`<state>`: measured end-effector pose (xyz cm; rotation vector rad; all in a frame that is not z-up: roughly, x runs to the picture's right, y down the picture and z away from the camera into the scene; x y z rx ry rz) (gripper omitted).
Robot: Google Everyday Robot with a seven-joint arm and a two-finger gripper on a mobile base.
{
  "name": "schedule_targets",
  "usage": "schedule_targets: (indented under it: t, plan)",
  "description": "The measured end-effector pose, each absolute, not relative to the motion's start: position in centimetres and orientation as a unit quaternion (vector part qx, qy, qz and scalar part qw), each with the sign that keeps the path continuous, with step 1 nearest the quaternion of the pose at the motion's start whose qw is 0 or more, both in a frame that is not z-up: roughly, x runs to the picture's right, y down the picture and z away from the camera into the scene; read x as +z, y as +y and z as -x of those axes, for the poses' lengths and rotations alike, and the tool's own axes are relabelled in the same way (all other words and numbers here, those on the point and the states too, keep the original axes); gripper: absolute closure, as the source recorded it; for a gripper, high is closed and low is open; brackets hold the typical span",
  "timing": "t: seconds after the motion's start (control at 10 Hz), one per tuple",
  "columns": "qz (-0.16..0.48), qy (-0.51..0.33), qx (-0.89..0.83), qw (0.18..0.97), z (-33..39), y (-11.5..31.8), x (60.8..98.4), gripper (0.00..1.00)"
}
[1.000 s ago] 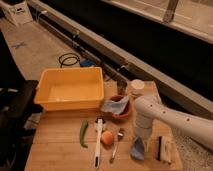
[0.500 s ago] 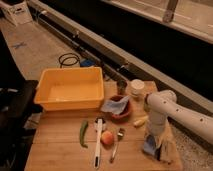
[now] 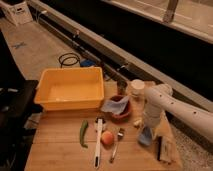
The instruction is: Wipe table surface with sponge
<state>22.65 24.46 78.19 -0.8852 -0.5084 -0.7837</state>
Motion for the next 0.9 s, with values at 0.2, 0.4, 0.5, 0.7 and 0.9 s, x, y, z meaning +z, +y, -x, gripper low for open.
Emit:
schedule_targets:
  t: [0.2,0.4,0.5,0.7,0.9]
  plan:
    - [0.401,-0.258,-0.382,0.792,-19.9,24.5,78.6,1.00]
    - [0.397,-0.273,-0.390,0.785,-18.4,25.2,78.2,1.00]
    - [0.396,-0.281,-0.393,0.781,-17.3,26.1,77.5,1.00]
    - [0.403,-0.289,-0.386,0.778,-17.3,27.8,76.3,1.00]
    - [0.417,-0.291,-0.372,0.777,-17.6,29.5,74.9,1.00]
